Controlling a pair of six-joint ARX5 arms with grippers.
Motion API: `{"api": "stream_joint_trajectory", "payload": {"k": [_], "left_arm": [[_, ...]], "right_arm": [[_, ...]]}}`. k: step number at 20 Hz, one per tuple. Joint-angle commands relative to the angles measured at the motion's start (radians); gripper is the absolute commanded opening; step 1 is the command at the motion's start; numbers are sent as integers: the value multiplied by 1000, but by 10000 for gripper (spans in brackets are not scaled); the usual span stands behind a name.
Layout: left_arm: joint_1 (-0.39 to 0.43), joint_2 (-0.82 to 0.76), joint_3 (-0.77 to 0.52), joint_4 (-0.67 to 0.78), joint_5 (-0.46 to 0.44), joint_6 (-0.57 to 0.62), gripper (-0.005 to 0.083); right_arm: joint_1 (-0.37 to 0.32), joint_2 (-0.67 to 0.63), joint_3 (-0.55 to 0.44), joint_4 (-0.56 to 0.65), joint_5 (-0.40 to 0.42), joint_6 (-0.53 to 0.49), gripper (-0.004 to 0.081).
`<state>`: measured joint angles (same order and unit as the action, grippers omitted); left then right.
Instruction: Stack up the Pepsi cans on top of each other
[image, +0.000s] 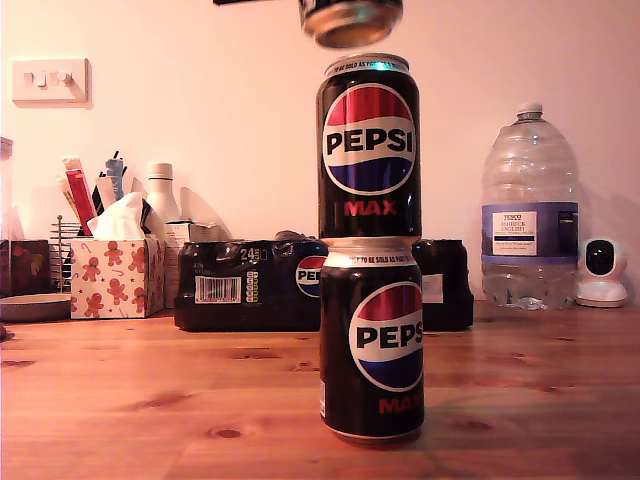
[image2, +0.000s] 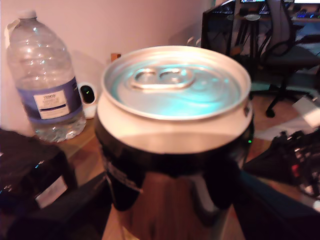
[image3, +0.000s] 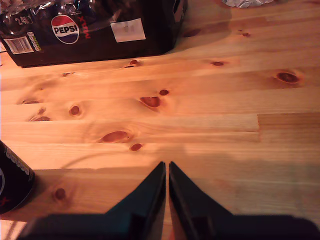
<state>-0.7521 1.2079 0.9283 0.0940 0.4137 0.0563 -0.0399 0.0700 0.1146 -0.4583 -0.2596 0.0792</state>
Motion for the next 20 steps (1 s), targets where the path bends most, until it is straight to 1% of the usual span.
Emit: {"api": "stream_joint_trajectory", "payload": {"k": [1,11,20], "left_arm": [[-4,5,22,37,-4,8,354],[-17,48,22,53,-4,23,354],[-30,49,19,39,-4,23,354]], "right_arm": [[-6,1,-17,3,-3,3,-12],[-6,1,-17,3,-3,3,-12],[-6,1,-17,3,-3,3,-12]]}}
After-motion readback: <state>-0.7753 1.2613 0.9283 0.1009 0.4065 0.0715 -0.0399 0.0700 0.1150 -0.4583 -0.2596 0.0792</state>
